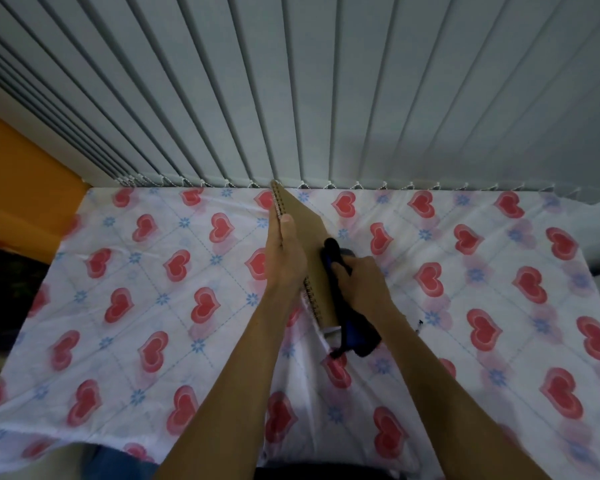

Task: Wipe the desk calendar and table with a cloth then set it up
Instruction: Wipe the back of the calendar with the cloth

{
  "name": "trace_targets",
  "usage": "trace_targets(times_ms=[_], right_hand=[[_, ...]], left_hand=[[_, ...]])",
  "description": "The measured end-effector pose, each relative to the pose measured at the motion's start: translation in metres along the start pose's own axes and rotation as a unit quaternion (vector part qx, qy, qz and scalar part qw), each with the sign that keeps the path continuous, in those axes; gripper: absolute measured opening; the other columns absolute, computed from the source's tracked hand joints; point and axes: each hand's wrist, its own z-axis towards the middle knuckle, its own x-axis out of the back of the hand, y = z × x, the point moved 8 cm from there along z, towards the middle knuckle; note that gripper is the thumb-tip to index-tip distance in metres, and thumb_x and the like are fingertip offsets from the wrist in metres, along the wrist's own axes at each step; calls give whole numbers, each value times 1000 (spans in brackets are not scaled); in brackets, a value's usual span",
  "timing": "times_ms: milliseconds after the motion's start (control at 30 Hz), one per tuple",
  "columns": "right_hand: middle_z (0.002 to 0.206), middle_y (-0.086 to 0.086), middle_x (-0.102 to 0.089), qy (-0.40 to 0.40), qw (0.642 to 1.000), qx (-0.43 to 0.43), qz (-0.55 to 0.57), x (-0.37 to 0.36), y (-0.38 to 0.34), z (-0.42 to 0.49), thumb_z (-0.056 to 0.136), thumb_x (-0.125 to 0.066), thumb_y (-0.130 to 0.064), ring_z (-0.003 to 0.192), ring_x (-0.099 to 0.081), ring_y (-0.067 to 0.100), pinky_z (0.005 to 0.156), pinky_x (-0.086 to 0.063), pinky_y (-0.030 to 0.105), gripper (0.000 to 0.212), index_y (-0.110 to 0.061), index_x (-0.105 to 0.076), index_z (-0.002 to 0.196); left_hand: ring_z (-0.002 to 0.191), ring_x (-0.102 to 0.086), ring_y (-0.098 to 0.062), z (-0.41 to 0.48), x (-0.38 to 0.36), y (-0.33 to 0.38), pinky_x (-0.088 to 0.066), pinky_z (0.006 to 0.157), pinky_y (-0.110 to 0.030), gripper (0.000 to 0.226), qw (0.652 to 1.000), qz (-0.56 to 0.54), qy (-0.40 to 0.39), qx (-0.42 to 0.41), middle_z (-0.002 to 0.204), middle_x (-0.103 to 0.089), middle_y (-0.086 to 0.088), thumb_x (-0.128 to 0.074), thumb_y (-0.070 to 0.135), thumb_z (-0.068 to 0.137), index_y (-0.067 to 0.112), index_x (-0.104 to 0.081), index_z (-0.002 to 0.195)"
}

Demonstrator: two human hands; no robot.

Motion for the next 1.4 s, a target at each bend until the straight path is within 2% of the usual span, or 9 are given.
trace_targets(times_ms=[67,200,433,567,700,933,1100,1267,1400], right_hand=[[87,9,-59,20,998,51,28,8,-18,-27,101,-49,-27,68,-55,21,60,-34,22,23,-15,-69,96],[85,10,-60,40,994,95,39,6,-49,-2,98,-47,-36,67,-58,18,59,-37,24,28,-22,-69,108],[100,17,-64,0,999,-34,17,-14,18,18,100,-48,-37,76,-63,25,68,-48,32,28,-19,-70,102],[77,4,-56,14,998,44,41,-8,-7,-47,99,-50,-29,78,-56,26,66,-38,29,21,-22,-70,98],[101,6,-57,60,989,115,65,-3,-60,-36,96,-46,-39,93,-52,19,77,-45,32,35,-28,-66,123],[117,21,-54,29,999,-37,-8,-21,16,37,103,-34,-38,98,-56,36,89,-49,42,41,-17,-58,130],[99,18,-58,25,998,-41,39,-13,25,-46,103,-39,-32,72,-57,25,67,-42,31,21,-22,-53,90],[91,6,-55,80,987,104,89,14,-62,-106,103,-42,-29,83,-51,19,72,-43,31,25,-15,-62,105],[90,12,-60,81,991,77,77,0,-43,-54,101,-40,-32,72,-54,19,60,-38,22,30,-12,-62,101]], left_hand=[[130,-44,7,1,-1,2,-34,99,-5,46,1000,1,-4,4,145,-47,15,-28,31,106,27,-33,151],[133,-49,-17,9,1,-10,-38,113,-42,53,1000,-18,-3,19,143,-53,0,-33,45,96,28,-40,146],[141,-39,-14,8,9,-13,-31,118,-43,55,998,-62,-6,10,152,-43,5,-37,44,99,24,-36,150],[142,-37,-15,11,15,-23,-31,118,-46,61,999,-40,-2,18,154,-41,6,-37,53,96,28,-34,151],[139,-41,-13,13,25,-23,-32,118,-41,53,999,-11,28,13,150,-45,5,-34,43,101,22,-38,150],[140,-40,-12,11,19,-21,-33,117,-42,59,1000,-1,3,15,153,-42,9,-33,52,97,29,-33,151],[141,-39,-12,9,16,-19,-33,117,-42,61,999,-13,29,10,153,-41,8,-32,52,96,28,-32,152],[142,-36,-15,10,12,-18,-30,119,-40,54,999,-14,28,9,156,-37,3,-32,41,103,21,-30,153],[142,-36,-16,9,8,-17,-29,119,-40,57,999,-21,14,21,156,-38,3,-31,43,101,21,-30,153]])
